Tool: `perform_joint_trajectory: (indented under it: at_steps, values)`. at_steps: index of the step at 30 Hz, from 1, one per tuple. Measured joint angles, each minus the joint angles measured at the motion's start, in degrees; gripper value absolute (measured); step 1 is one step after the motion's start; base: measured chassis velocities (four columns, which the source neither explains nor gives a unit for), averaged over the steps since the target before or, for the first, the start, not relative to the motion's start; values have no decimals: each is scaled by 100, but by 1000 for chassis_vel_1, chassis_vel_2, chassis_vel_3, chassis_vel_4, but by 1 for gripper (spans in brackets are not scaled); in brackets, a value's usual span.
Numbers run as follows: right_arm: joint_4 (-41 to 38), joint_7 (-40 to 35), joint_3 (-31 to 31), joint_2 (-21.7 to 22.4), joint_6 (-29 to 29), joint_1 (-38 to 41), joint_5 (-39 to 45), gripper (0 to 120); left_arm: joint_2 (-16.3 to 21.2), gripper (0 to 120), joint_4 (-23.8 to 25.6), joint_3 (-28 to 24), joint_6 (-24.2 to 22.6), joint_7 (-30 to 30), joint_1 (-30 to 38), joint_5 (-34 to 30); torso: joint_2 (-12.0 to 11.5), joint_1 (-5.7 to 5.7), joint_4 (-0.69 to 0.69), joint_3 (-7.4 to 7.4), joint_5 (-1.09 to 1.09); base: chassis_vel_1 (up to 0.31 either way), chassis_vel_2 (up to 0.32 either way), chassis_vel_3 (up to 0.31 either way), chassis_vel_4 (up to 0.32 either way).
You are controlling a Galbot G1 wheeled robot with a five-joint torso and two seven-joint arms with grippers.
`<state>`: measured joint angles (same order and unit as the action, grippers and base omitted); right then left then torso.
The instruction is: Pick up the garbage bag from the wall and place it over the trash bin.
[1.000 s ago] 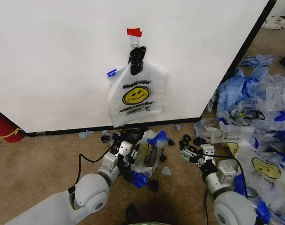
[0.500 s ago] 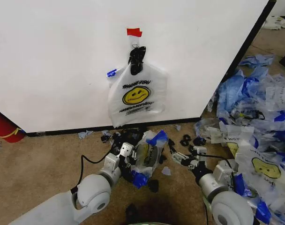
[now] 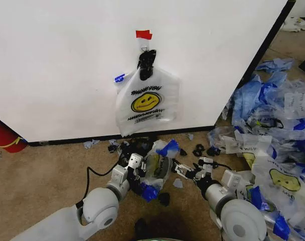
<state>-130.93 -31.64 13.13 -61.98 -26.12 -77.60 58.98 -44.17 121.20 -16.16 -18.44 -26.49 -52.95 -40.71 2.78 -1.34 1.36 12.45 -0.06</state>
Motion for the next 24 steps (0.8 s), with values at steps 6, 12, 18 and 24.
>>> perform_joint_trajectory:
  at_steps: [6,12,18,24]
  values:
    - [394,-119,-267,-162,-55,509,379,100,-4,0,-1,13,10,-22,-17,2,0,0,0,0,0,0,0,0,0]
    - [680,-125,-472,-262,-124,840,620,100,-18,0,-41,37,37,-28,-43,12,0,0,0,0,-1,0,0,0,0]
    - [907,-166,-627,-347,-140,1054,695,100,-46,0,-89,38,67,-30,-38,13,0,0,-1,0,-1,0,0,0,0]
    - [1119,-297,-824,-471,-157,1230,704,100,-74,0,-130,46,90,-35,-27,13,0,0,0,0,0,0,0,0,0]
